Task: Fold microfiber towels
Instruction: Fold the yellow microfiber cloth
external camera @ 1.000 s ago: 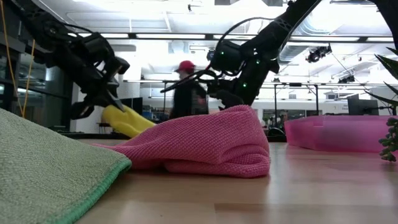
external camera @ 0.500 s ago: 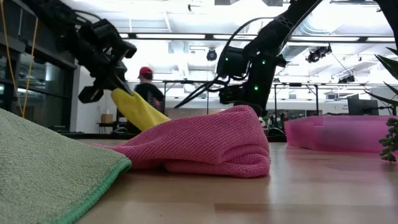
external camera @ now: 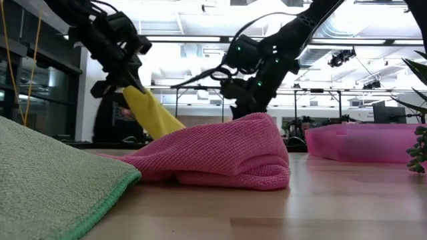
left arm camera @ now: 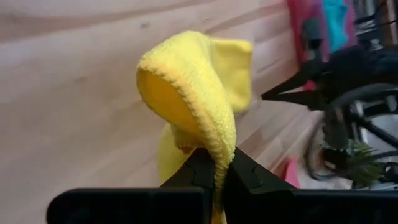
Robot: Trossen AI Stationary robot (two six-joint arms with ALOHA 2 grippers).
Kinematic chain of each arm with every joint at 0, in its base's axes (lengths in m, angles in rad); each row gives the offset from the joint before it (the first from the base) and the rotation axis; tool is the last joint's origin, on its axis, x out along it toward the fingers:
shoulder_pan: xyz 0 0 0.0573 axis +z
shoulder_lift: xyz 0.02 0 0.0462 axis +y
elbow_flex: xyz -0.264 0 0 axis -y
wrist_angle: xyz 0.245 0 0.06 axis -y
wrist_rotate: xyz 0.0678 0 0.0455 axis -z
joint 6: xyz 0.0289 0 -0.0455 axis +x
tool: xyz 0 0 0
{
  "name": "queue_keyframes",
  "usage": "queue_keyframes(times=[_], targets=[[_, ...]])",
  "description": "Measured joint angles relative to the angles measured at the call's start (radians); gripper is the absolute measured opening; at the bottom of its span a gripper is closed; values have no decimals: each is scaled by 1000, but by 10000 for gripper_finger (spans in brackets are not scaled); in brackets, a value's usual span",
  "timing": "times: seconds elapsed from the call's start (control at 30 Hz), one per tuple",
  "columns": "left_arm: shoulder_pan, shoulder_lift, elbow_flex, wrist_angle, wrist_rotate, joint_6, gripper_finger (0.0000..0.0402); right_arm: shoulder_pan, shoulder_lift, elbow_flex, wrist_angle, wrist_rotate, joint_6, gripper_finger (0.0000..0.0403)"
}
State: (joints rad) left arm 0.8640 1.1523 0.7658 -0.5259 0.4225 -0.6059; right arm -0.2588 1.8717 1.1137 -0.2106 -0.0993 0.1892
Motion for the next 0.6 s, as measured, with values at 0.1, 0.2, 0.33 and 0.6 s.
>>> queue_keyframes(times=[0.1,0.2,0.33,0.6], targets=[[-27,47,0,4,-13,0,0,13,0,0,35,-9,18,0],[-50,88,0,35,-40,-2,0,24,0,0,55,-5,16,0],[-70,135,0,142,-48,-41,0,27,0,0,86,53,32,0],[-120,233,0,284,-46,-118,0,11,0,0,166,115,46,0]])
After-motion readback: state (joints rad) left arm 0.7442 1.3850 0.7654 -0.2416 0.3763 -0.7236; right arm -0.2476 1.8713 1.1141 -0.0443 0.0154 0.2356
